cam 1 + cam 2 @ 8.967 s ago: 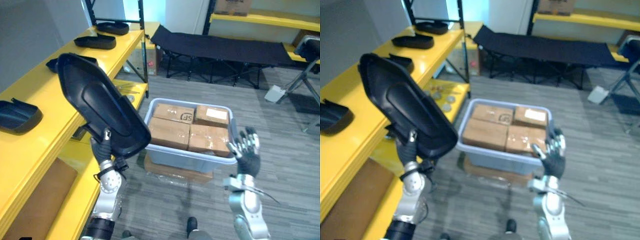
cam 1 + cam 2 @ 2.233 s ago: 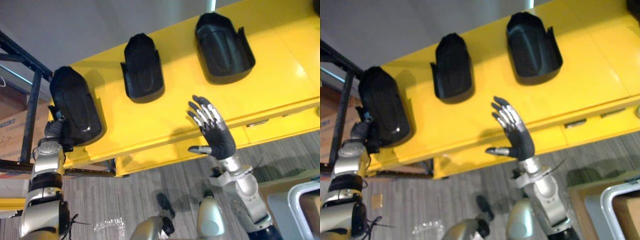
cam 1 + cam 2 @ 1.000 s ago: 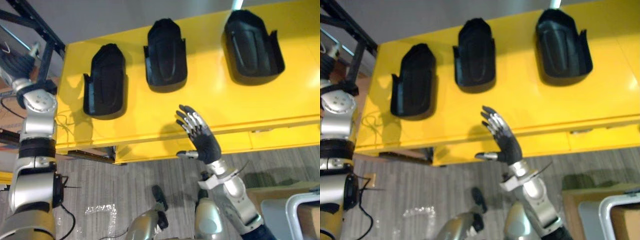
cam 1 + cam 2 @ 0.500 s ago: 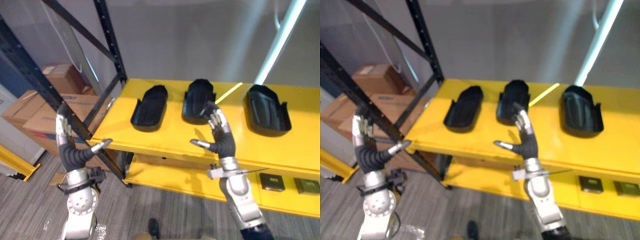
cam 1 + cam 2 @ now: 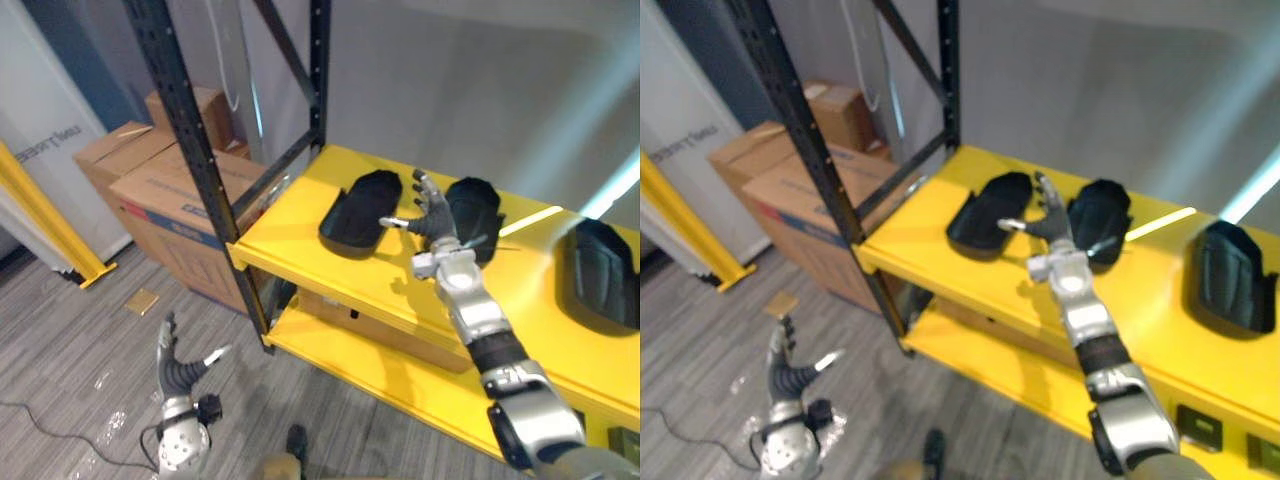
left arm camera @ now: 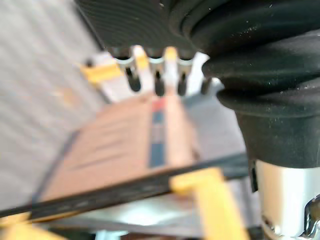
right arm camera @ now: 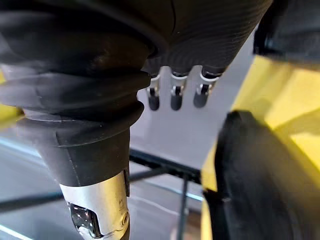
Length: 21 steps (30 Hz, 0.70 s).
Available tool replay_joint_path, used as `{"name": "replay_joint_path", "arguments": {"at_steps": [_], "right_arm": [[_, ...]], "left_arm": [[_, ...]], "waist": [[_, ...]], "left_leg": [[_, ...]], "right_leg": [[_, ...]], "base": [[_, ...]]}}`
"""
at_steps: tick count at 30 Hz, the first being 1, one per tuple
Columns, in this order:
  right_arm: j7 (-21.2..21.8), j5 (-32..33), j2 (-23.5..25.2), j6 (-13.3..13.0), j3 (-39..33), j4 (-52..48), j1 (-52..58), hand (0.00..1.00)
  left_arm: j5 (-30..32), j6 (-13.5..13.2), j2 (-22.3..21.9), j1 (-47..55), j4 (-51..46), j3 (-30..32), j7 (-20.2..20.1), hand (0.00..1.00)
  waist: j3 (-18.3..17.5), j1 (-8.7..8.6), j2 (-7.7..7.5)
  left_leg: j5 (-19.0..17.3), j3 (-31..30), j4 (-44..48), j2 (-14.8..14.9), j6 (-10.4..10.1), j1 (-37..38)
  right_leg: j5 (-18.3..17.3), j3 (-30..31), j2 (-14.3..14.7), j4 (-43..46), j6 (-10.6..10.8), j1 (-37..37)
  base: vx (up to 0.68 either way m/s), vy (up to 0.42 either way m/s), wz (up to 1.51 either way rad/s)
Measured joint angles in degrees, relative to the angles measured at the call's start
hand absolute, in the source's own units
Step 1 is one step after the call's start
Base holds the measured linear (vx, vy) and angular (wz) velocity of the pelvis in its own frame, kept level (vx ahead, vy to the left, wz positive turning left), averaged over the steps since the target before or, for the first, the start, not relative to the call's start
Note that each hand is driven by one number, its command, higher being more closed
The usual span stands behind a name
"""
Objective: Walk over and take plastic housings, then place them on the shelf
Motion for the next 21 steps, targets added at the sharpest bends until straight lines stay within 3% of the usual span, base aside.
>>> {"name": "replay_joint_path", "arguments": {"at_steps": [2, 6, 10, 14, 18, 21], "right_arm": [[-1.5, -0.6, -0.3, -0.1, -0.2, 2.9, -3.5, 0.00], [-6.7, -3.1, -2.4, -0.6, -2.3, 6.1, -13.0, 0.00], [-13.9, -5.5, -4.5, -0.6, -4.0, 7.4, -20.0, 0.00], [-19.0, -5.6, -5.9, -0.6, -5.0, 7.4, -23.0, 0.00], [-18.9, -5.6, -6.9, 0.2, -4.8, 7.2, -25.2, 0.00], [-18.8, -5.4, -7.6, 2.9, -4.0, 7.1, -25.6, 0.00]], "left_arm": [[0.1, 0.0, 0.0, -0.6, 0.6, -1.4, -1.2, 0.00], [-1.0, -0.1, -0.1, -5.1, 3.5, -4.1, -2.9, 0.00], [-4.1, -0.1, 0.2, -8.9, 5.8, -4.9, -4.4, 0.00], [-7.1, -0.1, 0.6, -9.3, 8.3, -7.9, -4.9, 0.00], [-9.4, 0.0, 0.6, -10.0, 10.6, -9.9, -5.6, 0.00], [-9.9, -0.1, 0.5, -10.4, 12.0, -11.4, -6.3, 0.00]], "waist": [[1.9, 0.30, 0.71], [8.4, 0.40, 4.13], [15.3, 0.40, 4.94], [16.9, 0.43, 5.31], [17.7, 0.62, 6.30], [18.1, 0.80, 6.99]], "left_leg": [[0.1, -0.3, 0.0, 0.0, 0.0, 0.0], [0.9, -0.9, 0.3, 0.7, -0.2, -2.3], [2.4, -0.7, 0.3, 1.4, -0.5, -4.2], [2.7, -0.4, 0.4, 1.3, -0.4, -6.1], [2.7, 0.1, 0.4, 1.4, -0.4, -6.2], [1.7, 0.4, 3.4, 1.7, -0.4, -7.8]], "right_leg": [[-0.1, 0.0, 0.0, 0.4, -0.2, -0.1], [-1.2, -0.1, -0.2, 4.8, -0.9, -4.0], [-2.6, 0.3, -0.7, 9.4, -1.3, -8.0], [-4.0, 0.8, -1.6, 12.8, -1.5, -11.4], [-5.7, 1.6, -2.3, 15.7, -1.7, -13.1], [-6.9, 2.0, -2.6, 17.8, -2.0, -14.4]], "base": [[-0.02, 0.003, 0.05], [-0.10, 0.017, 0.04], [-0.08, -0.007, -0.01], [0.01, -0.021, -0.01], [0.04, -0.071, -0.06], [0.03, -0.072, -0.06]]}}
